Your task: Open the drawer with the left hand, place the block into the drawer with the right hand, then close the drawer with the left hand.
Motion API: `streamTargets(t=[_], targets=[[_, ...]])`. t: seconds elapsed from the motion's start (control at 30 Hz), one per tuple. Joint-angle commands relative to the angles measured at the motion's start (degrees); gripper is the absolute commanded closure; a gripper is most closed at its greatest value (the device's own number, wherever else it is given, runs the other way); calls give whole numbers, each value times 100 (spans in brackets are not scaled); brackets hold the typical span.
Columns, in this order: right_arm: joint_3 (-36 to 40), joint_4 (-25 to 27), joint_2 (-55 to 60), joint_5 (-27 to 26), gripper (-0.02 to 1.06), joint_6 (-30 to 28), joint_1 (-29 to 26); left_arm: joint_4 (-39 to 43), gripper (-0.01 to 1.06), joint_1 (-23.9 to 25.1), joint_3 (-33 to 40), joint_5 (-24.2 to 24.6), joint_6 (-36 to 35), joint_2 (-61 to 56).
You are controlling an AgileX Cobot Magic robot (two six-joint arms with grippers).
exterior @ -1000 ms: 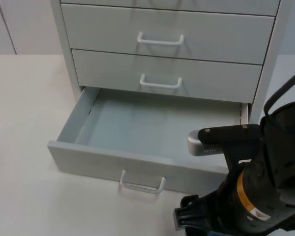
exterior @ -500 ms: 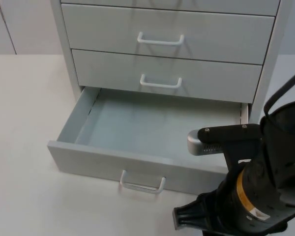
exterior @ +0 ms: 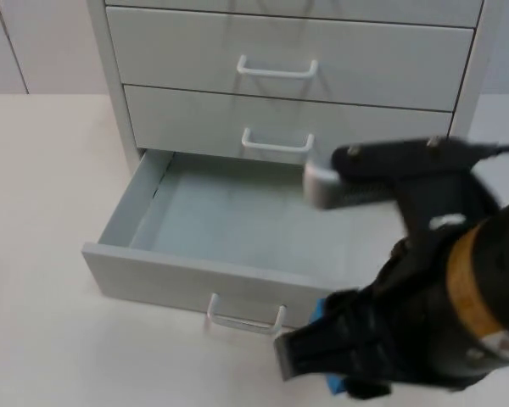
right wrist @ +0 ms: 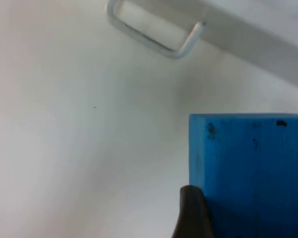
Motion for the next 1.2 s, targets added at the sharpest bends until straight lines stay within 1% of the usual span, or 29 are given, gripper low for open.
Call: streamTargets(t=[0.0, 0.2, 0.27, 0.43, 0.53, 0.6, 0.67, 0.7, 0.73, 0.77, 0.8, 0.87, 0.9, 1.03, 1.07, 1.13, 1.17], targets=[[-17, -15, -287, 272, 104, -204, 34, -36, 0, 29, 27, -85, -43, -39], [-17, -99, -664, 348, 104, -370, 34, -24, 0, 29, 27, -85, -43, -39], [-17, -124, -676, 416, 104, -375, 34, -24, 0, 29, 27, -85, -32, -39], [-17, -182, -676, 415, 104, -611, 34, -24, 0, 29, 27, -85, -32, -39], [-17, -324, -676, 415, 104, -636, 14, -24, 0, 29, 27, -85, -32, -39], [-17, -593, -676, 442, 104, -592, 2, -24, 0, 29, 27, -85, -32, -39], [-17, -1043, -676, 488, 104, -188, -11, -24, 0, 29, 27, -85, -32, -39], [-17, -1043, -676, 488, 104, -188, -11, -24, 0, 29, 27, -85, -32, -39], [-17, -1206, -676, 478, 104, -15, -83, -24, 0, 29, 27, -85, -32, -39], [-17, -1273, -676, 405, 104, 133, -197, -24, 0, 29, 27, -85, -32, -39], [-17, -1284, -676, 325, 104, 162, -380, -24, 0, 29, 27, -85, -32, -39], [-17, -1271, -676, -45, 104, 162, -781, -24, 0, 29, 27, -85, -32, -39], [-17, -1271, -676, -45, 104, 162, -781, -24, 0, 29, 27, -85, -32, -39], [-17, -1271, -676, -801, 104, 162, -1558, -24, 0, 29, 27, -96, -31, -39], [-17, -1271, -676, -801, 104, 162, -1558, -24, 0, 29, 27, -96, -31, -39], [-17, -1271, -676, -1043, 104, 162, -1789, -35, 0, 29, 27, -96, -31, -39], [-17, -1271, -676, -1096, 104, 162, -1800, -35, 0, 29, 27, -96, -31, -39]])
